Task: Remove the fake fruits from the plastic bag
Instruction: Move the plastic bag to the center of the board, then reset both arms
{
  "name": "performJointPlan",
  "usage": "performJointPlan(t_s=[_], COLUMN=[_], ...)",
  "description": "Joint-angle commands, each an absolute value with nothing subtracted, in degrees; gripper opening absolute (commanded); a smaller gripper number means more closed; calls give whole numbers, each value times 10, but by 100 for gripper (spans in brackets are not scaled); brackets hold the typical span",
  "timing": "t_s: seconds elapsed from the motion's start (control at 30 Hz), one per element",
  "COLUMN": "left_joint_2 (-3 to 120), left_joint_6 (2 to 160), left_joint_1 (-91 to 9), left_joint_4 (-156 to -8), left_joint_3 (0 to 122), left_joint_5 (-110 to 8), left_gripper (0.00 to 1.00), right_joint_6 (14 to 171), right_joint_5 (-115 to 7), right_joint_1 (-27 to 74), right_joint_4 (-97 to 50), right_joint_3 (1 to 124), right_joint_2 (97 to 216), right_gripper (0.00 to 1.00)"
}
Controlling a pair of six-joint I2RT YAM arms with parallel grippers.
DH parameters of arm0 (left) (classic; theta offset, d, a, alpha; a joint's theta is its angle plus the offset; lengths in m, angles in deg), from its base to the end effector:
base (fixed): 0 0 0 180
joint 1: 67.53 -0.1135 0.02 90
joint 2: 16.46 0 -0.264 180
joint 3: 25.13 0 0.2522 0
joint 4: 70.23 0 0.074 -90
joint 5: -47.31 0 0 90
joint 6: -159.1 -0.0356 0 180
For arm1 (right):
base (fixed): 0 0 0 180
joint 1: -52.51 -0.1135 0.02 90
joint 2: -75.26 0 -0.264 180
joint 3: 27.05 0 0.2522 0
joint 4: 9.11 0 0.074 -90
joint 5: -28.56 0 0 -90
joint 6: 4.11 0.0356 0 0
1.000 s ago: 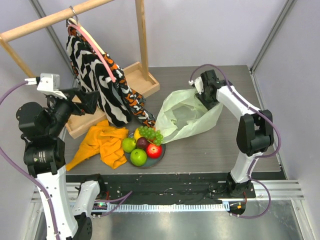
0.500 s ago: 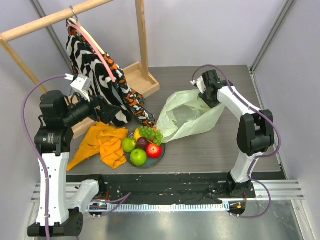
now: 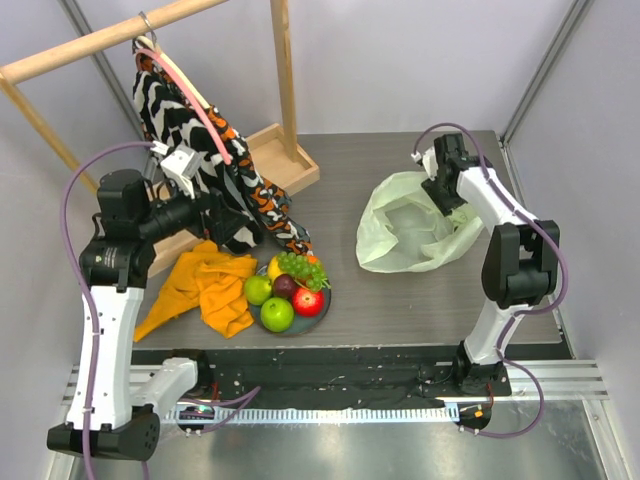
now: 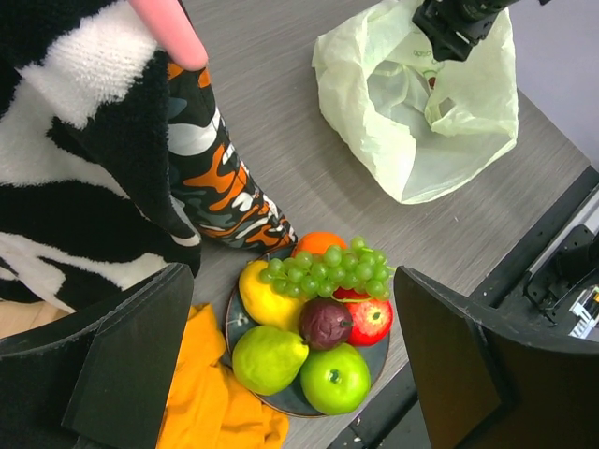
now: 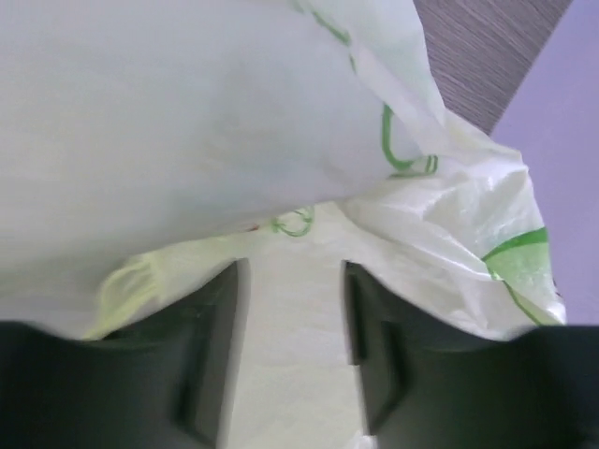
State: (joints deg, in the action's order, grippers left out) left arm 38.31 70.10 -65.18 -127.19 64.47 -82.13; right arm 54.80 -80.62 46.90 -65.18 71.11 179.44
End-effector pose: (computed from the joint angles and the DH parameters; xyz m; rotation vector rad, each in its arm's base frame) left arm 0.1677 -0.0295 0.4350 0.4742 1.8694 -0.7086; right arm 0.3852 0.0261 0.2479 -0.7370 2.5794 -0.5886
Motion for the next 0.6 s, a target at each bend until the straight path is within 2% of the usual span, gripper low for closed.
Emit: performJointPlan(t_s=[0.0,0.17,0.2,0.33,0.47,0.57], left_joint_2=[388,421,425,439,425,413], left_joint_6=[693,670,670,673,736,760], left_joint_1=[-643,-641,-641,-655,-722,-766], left_joint_4=[-1273,-1278,-1279,-1271,-1243,-1237], left_joint_3=[682,754,765,811,808,786], left_joint_5=[-812,-778,-771,-735,-635,-571], left_gripper=[94,96,97,100,100,100], right_joint_6=[608,699,744,858,902,892], right_joint_5=[-728,-509,-491,-483,-595,-676], right_joint_1=[465,471,470,471,471,471], right_joint_4=[-708,-729,-717,-604,-533,-538], right_joint_3=[833,950,961,913,867,834], right_joint_2=[1757,1692,1679,1596,1553,1537], right_gripper=[62,85,99,100,100,100])
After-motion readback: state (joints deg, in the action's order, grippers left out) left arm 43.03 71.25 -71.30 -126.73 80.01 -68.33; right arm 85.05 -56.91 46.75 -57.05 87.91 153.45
